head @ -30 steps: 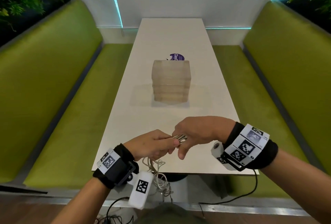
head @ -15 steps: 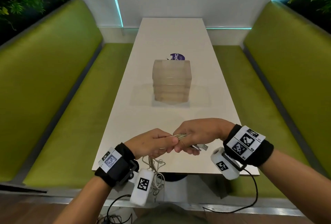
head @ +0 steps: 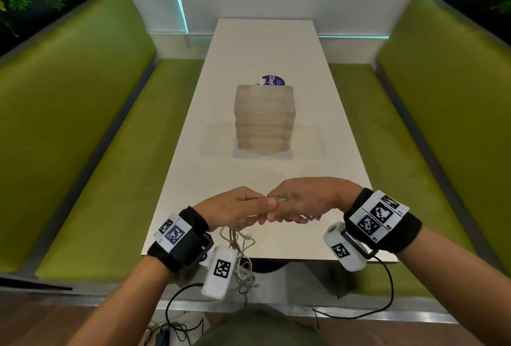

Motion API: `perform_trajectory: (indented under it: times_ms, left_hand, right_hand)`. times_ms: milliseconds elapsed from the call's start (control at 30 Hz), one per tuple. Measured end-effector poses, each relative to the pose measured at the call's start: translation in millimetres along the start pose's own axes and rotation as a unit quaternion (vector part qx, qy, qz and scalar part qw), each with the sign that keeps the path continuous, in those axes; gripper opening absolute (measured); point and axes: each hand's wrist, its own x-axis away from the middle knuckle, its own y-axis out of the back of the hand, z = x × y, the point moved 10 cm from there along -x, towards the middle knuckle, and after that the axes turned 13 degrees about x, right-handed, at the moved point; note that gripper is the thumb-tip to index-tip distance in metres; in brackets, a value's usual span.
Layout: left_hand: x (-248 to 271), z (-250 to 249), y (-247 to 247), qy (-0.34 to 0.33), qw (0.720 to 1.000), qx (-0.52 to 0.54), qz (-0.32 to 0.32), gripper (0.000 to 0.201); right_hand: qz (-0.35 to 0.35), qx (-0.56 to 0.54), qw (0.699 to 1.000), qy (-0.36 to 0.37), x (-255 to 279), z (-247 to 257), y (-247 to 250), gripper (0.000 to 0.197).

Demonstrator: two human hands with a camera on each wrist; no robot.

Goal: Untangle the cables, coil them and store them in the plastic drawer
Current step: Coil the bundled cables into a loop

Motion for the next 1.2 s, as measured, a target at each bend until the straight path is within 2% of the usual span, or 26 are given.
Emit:
perform_trajectory:
  times_ms: [100,233,300,433,533,667,800,1000,1067,1200]
  left_hand:
    - [-0.3,-5.0,-3.6,-0.02,1.0,0.013,0.005,0.049]
    - [-2.2,-8.0,1.8,-0.053,0.997,0.036,-0.049,0.05]
    - [-2.7,-11.7,2.2,-0.073,0.995,0.033,-0.055,0.052]
    - [-1.0,-18.3,-1.6,-0.103,0.993,0.048,-0.028,0.066]
    - [-1.1,-16.0,-1.2,-0.13,0.985,0.117,-0.002,0.072]
    - [-7.1,-6.4,3.2,-0.155,0.97,0.182,-0.039,0.053]
    - [-13.1,-0.7,2.7,-0.153,0.97,0.173,-0.077,0.054]
    - [-9.7,4.8,1.1,-0.155,0.978,0.115,-0.078,0.035]
    - [-6.1,3.9,1.5,-0.167,0.975,0.103,-0.101,0.035]
    - [1.7,-4.7,17.5,-0.211,0.938,0.195,-0.194,0.031]
  right_hand:
    - [-0.004,0.012,1.0,-0.003,3.9,-0.8,5.7,0.022]
    - [-0.003,0.032,0.999,0.014,8.1,4.6,16.7,0.018]
    - [0.006,0.036,0.999,0.024,10.6,9.7,19.6,0.016]
    - [0.006,0.066,0.998,0.011,13.0,13.3,30.4,0.015]
    - [-0.019,0.096,0.995,-0.004,20.7,13.7,50.8,0.018]
    - [-0.064,0.105,0.992,-0.035,36.4,11.9,85.8,0.027]
    - [-0.068,0.123,0.989,-0.041,40.7,14.1,97.5,0.029]
    - [-0.073,0.111,0.99,-0.047,42.7,9.4,97.9,0.03]
    - [-0.078,0.108,0.99,-0.042,43.1,7.7,99.7,0.029]
    - [-0.11,0.067,0.991,-0.039,42.2,0.3,101.9,0.029]
